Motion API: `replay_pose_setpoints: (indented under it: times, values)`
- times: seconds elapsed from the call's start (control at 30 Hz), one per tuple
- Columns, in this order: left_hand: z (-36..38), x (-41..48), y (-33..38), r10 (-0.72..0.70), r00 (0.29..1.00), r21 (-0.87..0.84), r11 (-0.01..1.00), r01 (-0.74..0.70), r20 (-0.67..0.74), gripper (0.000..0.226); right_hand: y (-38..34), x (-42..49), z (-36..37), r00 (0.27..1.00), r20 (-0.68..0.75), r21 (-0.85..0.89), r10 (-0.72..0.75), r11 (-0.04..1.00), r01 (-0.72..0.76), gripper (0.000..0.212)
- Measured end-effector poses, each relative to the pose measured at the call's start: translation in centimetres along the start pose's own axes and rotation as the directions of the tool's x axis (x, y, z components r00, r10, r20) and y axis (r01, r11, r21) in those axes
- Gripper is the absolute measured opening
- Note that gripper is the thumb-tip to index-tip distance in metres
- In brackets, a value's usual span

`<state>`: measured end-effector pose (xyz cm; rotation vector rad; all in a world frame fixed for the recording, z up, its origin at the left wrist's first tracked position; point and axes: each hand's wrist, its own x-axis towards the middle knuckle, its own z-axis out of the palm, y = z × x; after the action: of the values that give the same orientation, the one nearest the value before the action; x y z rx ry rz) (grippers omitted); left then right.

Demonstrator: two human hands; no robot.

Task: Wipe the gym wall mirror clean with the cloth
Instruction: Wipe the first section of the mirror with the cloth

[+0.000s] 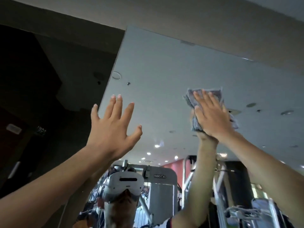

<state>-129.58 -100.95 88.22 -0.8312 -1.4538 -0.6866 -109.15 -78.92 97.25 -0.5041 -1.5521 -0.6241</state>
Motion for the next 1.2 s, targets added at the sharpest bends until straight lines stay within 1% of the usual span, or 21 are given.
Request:
replay_pose_setpoints:
  times: [0.07,0.1,0.13,0.2,0.3,0.37,0.43,0.47,0.53,0.6,0.63,0.7,0.73,0.8,0.87,0.93,1.0,1.07,1.13,1.17,1.2]
  values:
    - [0.1,-0.1,-0.3,0.002,1.0,-0.018,1.0,-0.002,0.014,0.079,-3.3,3.4,0.0,0.99,-0.013,-0.005,0.142,0.99,-0.142,0.064]
    - [0.1,-0.2,-0.5,0.007,1.0,-0.021,1.0,-0.007,0.017,0.079,-5.2,4.5,0.1,0.988,-0.009,0.004,0.151,0.988,-0.151,0.059]
    - [0.1,-0.2,-0.6,0.012,1.0,-0.021,1.0,-0.011,0.018,0.079,-7.2,5.0,0.1,0.993,0.0,0.011,0.118,0.993,-0.118,0.057]
    - [0.3,-0.4,-0.9,0.014,1.0,-0.021,1.0,-0.013,0.019,0.078,-10.9,4.6,0.1,0.999,0.036,0.017,-0.041,0.999,0.04,0.057]
    - [0.4,-1.1,-1.3,0.021,1.0,-0.034,0.999,-0.02,0.024,0.079,-13.3,0.9,-0.2,0.945,0.092,0.013,-0.313,0.95,0.313,0.056]
    - [0.3,-1.8,-1.9,0.045,0.999,-0.044,0.998,-0.044,0.026,0.079,-12.2,-2.8,-0.3,0.895,0.121,0.03,-0.429,0.903,0.429,0.057]
    - [0.2,-2.7,-2.6,0.061,0.998,-0.06,0.996,-0.06,0.022,0.078,-9.2,-5.8,-0.1,0.853,0.14,0.039,-0.503,0.864,0.503,0.056]
    - [0.3,-3.0,-2.6,0.07,0.997,-0.062,0.996,-0.069,0.018,0.077,-7.0,-6.6,-0.1,0.857,0.143,0.033,-0.496,0.867,0.497,0.056]
    - [0.7,-3.4,-2.7,0.077,0.997,-0.069,0.995,-0.077,-0.001,0.075,-4.1,-6.0,-0.3,0.91,0.145,0.021,-0.389,0.92,0.391,0.057]
    - [1.0,-3.9,-2.9,0.073,0.997,-0.07,0.995,-0.074,-0.022,0.071,-4.4,-3.8,-0.5,0.974,0.108,0.01,-0.198,0.98,0.198,0.06]
    - [1.2,-4.2,-2.9,0.072,0.997,-0.066,0.995,-0.074,-0.038,0.069,-5.4,-2.5,-0.3,0.991,0.086,0.003,-0.099,0.995,0.099,0.061]
    - [1.5,-4.7,-3.0,0.071,0.995,-0.053,0.996,-0.075,-0.074,0.066,-8.3,0.0,0.2,0.997,0.043,-0.006,0.066,0.998,-0.066,0.06]
    - [1.6,-4.9,-3.0,0.071,0.994,-0.049,0.996,-0.075,-0.088,0.065,-9.9,1.0,0.3,0.992,0.03,0.0,0.119,0.993,-0.119,0.058]
    - [1.7,-5.4,-3.0,0.07,0.992,-0.053,0.996,-0.076,-0.108,0.063,-12.8,1.8,0.2,0.985,0.052,0.03,0.162,0.986,-0.164,0.055]
    - [1.8,-5.9,-3.0,0.062,0.991,-0.061,0.996,-0.07,-0.118,0.062,-15.4,1.1,0.0,0.994,0.068,0.024,0.082,0.996,-0.083,0.055]
    - [1.8,-6.6,-3.0,0.043,0.992,-0.075,0.996,-0.052,-0.117,0.061,-17.4,-1.4,0.0,0.99,0.088,0.014,-0.111,0.994,0.11,0.055]
    - [1.7,-7.3,-3.1,0.036,0.992,-0.094,0.994,-0.048,-0.119,0.059,-17.9,-5.7,0.0,0.939,0.097,0.01,-0.331,0.943,0.331,0.058]
    - [1.6,-8.3,-3.2,0.049,0.991,-0.102,0.993,-0.062,-0.122,0.058,-16.2,-9.8,0.2,0.855,0.137,0.002,-0.501,0.863,0.505,0.059]
    - [1.6,-9.3,-3.3,0.068,0.989,-0.11,0.991,-0.083,-0.128,0.058,-12.8,-11.0,0.0,0.82,0.176,-0.019,-0.544,0.831,0.555,0.058]
    - [1.6,-9.9,-3.4,0.071,0.989,-0.116,0.989,-0.086,-0.13,0.058,-11.4,-10.5,-0.2,0.836,0.186,-0.026,-0.517,0.848,0.53,0.059]
    - [1.6,-10.5,-3.4,0.069,0.989,-0.121,0.989,-0.086,-0.133,0.058,-10.7,-9.8,-0.4,0.871,0.189,-0.03,-0.454,0.884,0.467,0.061]
